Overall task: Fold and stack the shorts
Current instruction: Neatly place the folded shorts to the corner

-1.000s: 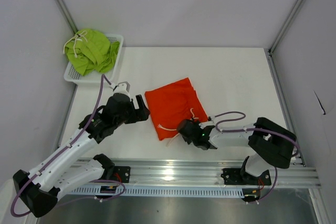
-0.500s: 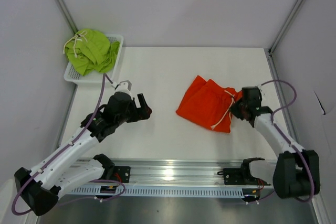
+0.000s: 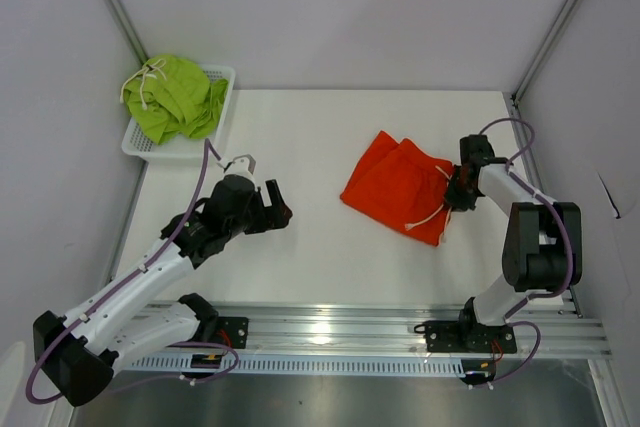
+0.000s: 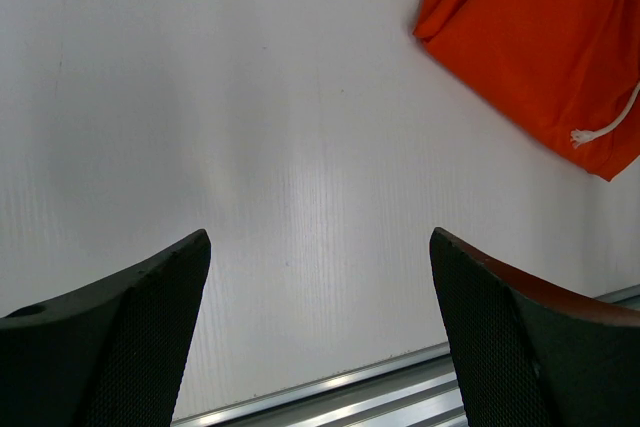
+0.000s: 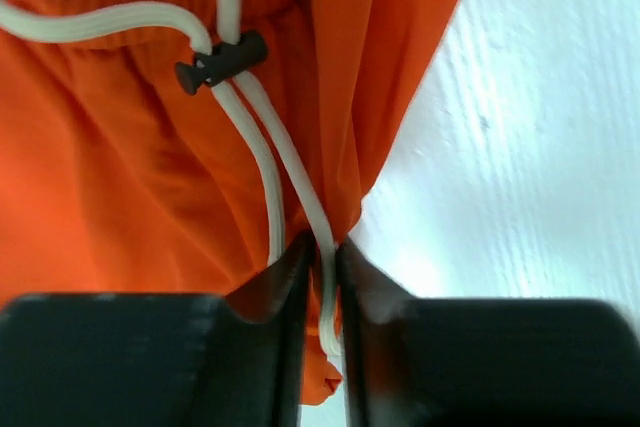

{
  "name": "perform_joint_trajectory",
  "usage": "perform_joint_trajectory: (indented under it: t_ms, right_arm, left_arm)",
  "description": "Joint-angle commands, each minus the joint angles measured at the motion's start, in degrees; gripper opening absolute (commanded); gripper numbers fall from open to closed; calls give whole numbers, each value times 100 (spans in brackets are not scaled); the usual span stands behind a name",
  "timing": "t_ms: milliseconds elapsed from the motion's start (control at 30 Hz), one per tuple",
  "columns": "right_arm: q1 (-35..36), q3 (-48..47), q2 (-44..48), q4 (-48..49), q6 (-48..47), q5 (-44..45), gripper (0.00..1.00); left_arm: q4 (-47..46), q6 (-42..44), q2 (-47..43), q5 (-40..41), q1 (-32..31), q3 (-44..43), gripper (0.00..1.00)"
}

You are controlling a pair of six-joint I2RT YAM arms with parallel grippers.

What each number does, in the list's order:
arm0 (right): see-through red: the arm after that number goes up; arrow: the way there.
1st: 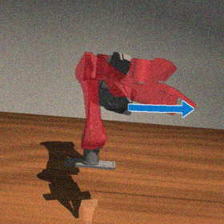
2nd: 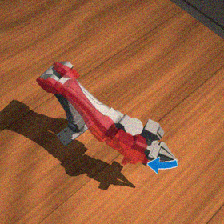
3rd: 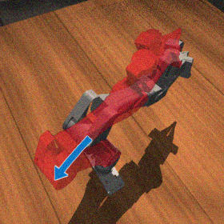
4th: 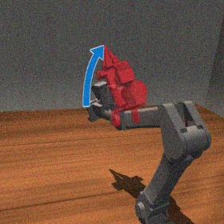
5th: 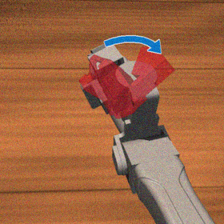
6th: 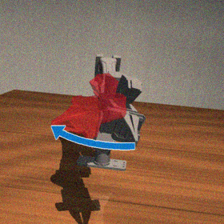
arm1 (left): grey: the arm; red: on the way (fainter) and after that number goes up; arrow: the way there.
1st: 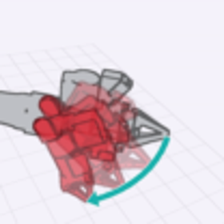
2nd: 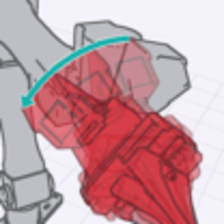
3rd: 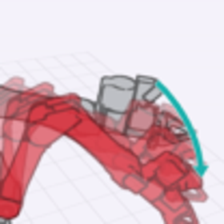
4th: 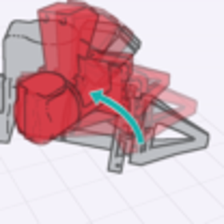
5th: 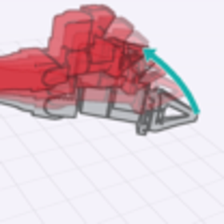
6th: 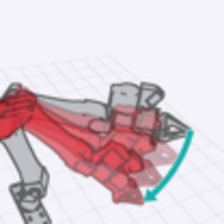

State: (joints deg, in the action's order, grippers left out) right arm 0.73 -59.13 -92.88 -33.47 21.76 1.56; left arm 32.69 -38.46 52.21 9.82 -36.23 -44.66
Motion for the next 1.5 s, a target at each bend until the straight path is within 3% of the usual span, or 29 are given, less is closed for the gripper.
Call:
perform_joint_trajectory:
  t_ms: [0, 33, 100, 133, 433, 600, 833, 1000, 1267, 1400, 1467]
  right_arm:
    - [-20, 147, 156, -326, -32, 678, 25]
    - [-20, 200, 148, -370, 38, 1001, 41]
    - [-20, 201, 174, -484, 179, 1258, 43]
    - [-20, 174, 296, -511, 197, 1389, 69]
    - [295, -467, 1210, -828, 66, 1567, 74]
    - [1269, -643, 1011, -301, 188, 794, 93]
    - [2185, -1872, -552, -125, 838, 1215, 96]
    - [2282, -2812, -1617, 113, 1120, 960, 96]
    - [2651, -4940, -3708, -1001, 260, 915, 96]
    - [2888, -4513, -3607, -1425, -277, 1407, 95]
    - [2897, -3393, -3186, -1207, -488, 1409, 94]
  left_arm:
    - [-113, 119, 9, -86, 54, -77, 91]
    - [-122, 119, 35, -112, 54, -112, 91]
    - [-122, 128, 70, -200, 54, -148, 91]
    - [-87, 128, 70, -209, 54, -200, 91]
    - [18, 128, -88, -95, 54, -157, 91]
    - [45, 137, 26, -42, 54, -174, 91]
    - [159, 163, -17, 37, 54, -235, 92]
    - [229, 172, -26, 63, 54, -262, 91]
    - [282, 207, -17, 99, 54, -271, 92]
    - [247, 207, -17, 55, 54, -280, 91]
    - [238, 216, -26, 37, 54, -262, 92]
